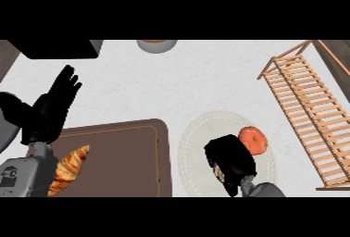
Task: Pick the cupcake from the placemat and place it in the tiered shelf
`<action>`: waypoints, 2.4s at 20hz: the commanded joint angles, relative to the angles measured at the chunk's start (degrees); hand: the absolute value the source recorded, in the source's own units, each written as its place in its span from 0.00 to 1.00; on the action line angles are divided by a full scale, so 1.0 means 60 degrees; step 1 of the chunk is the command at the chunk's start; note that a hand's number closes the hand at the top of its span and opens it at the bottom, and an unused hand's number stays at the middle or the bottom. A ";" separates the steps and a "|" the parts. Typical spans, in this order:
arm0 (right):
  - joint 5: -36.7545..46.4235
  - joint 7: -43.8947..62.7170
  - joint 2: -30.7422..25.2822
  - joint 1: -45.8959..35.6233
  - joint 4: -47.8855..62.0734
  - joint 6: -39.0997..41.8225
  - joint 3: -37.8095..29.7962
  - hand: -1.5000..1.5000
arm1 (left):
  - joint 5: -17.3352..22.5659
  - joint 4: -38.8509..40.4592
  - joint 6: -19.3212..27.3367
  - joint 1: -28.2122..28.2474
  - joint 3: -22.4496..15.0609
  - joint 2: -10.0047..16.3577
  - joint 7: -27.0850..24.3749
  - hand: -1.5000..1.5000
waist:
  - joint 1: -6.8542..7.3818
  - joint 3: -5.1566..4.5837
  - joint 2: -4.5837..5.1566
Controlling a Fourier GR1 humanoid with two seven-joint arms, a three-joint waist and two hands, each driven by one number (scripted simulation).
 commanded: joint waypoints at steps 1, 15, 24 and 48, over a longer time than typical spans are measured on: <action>-0.0527 0.2915 0.1017 0.0906 -0.0979 -0.0789 0.0677 1.00 | 0.0034 0.0010 0.0038 -0.0247 0.0048 0.0053 0.0233 0.50 | -0.0027 0.0110 0.0041; 0.0487 0.9520 0.1063 -0.1368 -0.5899 -0.4080 0.3751 1.00 | -0.0262 0.0332 -0.0068 -0.0122 -0.0164 -0.0069 -0.0352 0.50 | 0.0218 0.0082 0.0080; 0.1138 1.0812 0.1064 -0.3033 -0.7658 -0.1000 0.1745 1.00 | 0.0066 -0.0279 -0.0184 -0.0010 0.0105 0.0154 0.0222 0.50 | 0.0159 0.0087 0.0056; -0.3383 0.6553 0.0086 -0.2967 -0.8173 0.1186 -0.8265 1.00 | 0.0350 -0.0174 -0.0522 0.0132 0.0395 0.0176 0.0102 0.50 | 0.0111 0.0122 0.0113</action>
